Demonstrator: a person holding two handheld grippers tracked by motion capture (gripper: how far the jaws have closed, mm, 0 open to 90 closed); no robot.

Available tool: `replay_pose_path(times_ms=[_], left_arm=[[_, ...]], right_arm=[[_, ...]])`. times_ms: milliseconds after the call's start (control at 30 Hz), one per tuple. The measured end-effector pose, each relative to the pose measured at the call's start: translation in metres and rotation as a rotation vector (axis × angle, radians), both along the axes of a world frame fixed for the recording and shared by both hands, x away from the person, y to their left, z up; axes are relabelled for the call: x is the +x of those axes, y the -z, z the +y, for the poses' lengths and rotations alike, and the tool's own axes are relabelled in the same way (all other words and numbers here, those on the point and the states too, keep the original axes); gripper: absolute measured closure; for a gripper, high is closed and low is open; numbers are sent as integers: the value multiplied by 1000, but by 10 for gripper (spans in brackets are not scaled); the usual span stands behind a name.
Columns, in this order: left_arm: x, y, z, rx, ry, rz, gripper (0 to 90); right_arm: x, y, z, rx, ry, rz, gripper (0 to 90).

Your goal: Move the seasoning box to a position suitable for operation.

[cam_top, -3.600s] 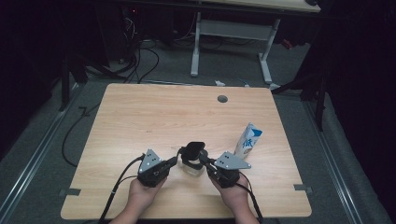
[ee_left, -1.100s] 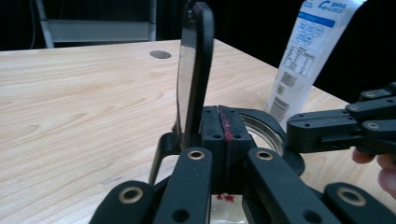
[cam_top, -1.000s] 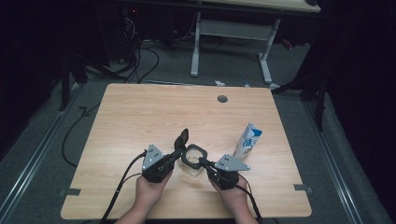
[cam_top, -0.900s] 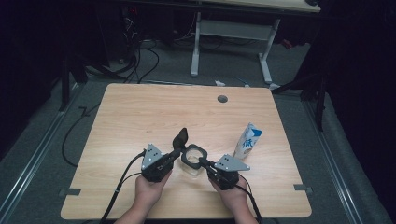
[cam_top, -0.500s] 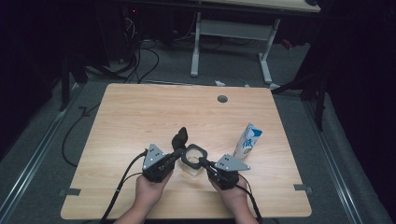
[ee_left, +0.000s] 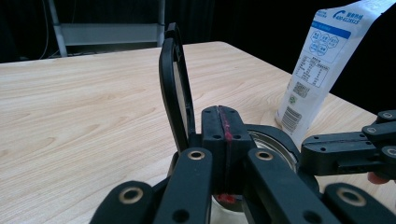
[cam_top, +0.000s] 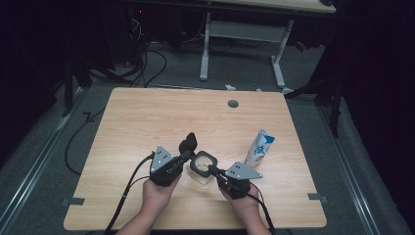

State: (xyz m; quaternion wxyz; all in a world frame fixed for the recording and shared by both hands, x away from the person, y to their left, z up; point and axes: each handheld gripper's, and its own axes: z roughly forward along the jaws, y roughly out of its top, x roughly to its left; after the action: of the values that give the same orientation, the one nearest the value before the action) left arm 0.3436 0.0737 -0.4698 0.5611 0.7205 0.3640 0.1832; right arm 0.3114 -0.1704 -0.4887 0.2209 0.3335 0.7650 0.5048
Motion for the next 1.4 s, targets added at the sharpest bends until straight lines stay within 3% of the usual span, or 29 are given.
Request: replay_pose_path(times_ms=[200, 333, 567, 633, 667, 900, 1033, 1167, 1400], left_arm=[[-1, 0, 0, 3, 9, 7, 900], [-6, 0, 2, 34, 32, -1, 896], [-14, 12, 27, 83, 29, 5, 854], [-12, 21, 43, 94, 7, 33, 812], [-12, 21, 43, 94, 7, 33, 792], [-2, 38, 88, 159, -53, 83, 635], [0, 47, 104, 147, -91, 104, 564], [1, 50, 109, 178, -112, 101, 506], [2, 50, 110, 184, -114, 98, 480]], right_arm=[[0, 0, 0, 1, 0, 1, 900], [0, -2, -1, 2, -3, 13, 864], [-5, -6, -10, 3, 35, 2, 799], [-5, -5, -15, -1, 62, 3, 779], [-5, -4, -17, -2, 71, 2, 772], [-10, 5, -36, -33, 145, 32, 714], [-14, 11, -50, -41, 198, 52, 682], [-19, 16, -67, -47, 257, 68, 648], [-25, 21, -94, -42, 349, 88, 579]])
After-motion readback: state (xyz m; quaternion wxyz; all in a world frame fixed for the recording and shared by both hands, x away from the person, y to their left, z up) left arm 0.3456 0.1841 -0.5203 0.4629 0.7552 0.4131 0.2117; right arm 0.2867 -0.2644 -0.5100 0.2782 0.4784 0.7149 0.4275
